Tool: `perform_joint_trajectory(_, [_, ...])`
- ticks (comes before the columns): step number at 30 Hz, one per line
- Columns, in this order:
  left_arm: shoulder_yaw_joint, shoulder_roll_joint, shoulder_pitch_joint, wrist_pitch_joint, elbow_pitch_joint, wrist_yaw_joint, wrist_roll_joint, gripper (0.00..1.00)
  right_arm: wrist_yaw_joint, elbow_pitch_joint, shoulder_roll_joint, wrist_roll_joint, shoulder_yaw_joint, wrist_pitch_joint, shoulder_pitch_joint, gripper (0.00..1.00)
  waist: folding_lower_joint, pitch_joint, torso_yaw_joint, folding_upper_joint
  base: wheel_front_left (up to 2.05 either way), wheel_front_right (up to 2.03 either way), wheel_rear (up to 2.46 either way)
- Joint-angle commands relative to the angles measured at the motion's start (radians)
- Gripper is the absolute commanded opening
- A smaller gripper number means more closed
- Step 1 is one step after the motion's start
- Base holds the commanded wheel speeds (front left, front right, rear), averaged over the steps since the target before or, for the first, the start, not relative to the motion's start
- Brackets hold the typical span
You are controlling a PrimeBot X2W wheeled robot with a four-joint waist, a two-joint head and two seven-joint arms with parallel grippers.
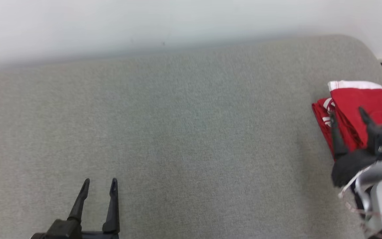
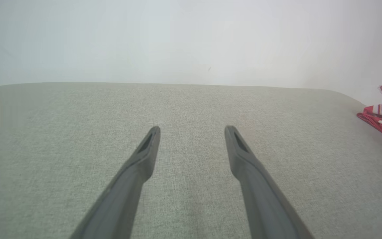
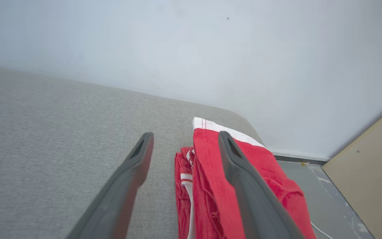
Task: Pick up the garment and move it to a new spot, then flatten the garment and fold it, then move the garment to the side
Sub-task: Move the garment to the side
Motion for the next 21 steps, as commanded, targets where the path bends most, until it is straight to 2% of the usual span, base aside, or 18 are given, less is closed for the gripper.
perform_joint_trajectory(1, [0.01,-0.003,0.023,-0.003,-0.003,0.005,0.0,1.0,-0.003,-0.035,0.018,0.017,0.004,-0.009,0.045,1.0,0.0001,-0.055,0.026,0.0001,0.0,0.0,0.0])
perform_joint_trajectory(8, [0.037,-0.014,0.059,-0.003,0.001,0.028,0.003,1.0,-0.003,-0.168,0.103,0.081,0.015,-0.082,0.233,1.0,0.0001,-0.108,0.057,0.0001,0.0,0.0,0.0])
perform_joint_trajectory(16, [0.059,-0.019,0.095,-0.003,0.043,0.025,-0.024,1.0,-0.003,-0.147,0.177,0.119,0.015,-0.169,0.358,1.0,0.0001,-0.146,0.077,0.0001,0.0,0.0,0.0])
perform_joint_trajectory(21, [0.069,-0.021,0.111,-0.003,0.075,0.019,-0.018,1.0,-0.003,-0.109,0.195,0.12,0.016,-0.192,0.395,1.0,0.0001,-0.156,0.088,0.0001,0.0,0.0,0.0])
